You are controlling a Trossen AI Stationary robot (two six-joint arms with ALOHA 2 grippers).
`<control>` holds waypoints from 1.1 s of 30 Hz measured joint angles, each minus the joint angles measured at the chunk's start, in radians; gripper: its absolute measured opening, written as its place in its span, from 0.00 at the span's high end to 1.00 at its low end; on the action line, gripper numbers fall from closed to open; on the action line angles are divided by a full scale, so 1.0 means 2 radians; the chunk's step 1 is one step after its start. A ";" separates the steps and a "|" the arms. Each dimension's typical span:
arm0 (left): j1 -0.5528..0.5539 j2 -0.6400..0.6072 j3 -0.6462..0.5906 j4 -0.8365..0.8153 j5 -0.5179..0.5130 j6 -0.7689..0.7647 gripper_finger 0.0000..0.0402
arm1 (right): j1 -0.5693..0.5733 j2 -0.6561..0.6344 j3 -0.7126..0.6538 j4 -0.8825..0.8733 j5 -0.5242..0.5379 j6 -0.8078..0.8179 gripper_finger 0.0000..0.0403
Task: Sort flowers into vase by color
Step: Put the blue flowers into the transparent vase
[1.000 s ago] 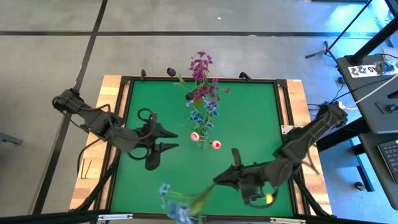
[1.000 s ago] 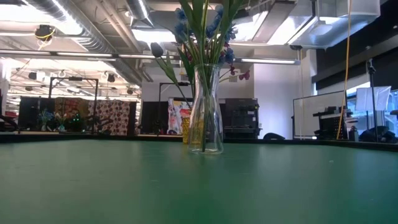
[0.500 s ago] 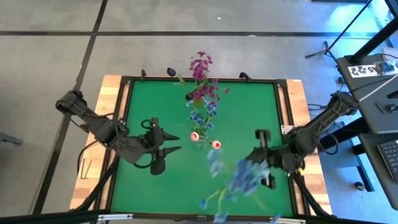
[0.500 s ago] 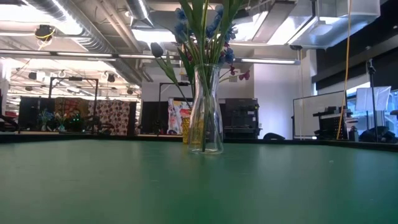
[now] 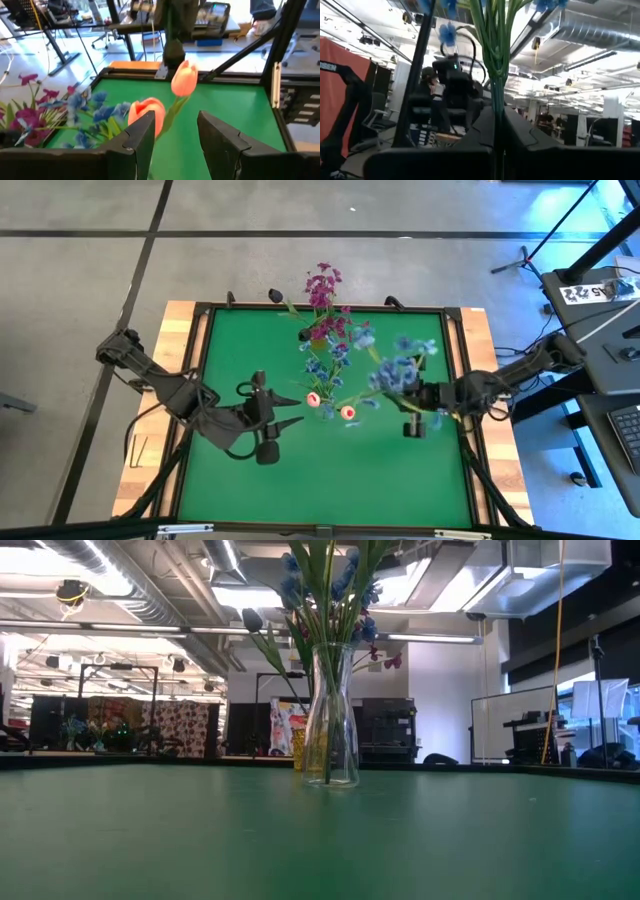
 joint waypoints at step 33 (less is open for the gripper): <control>0.101 0.018 0.000 0.265 0.142 0.177 0.64 | -0.101 0.103 0.092 -0.016 -0.125 0.124 0.96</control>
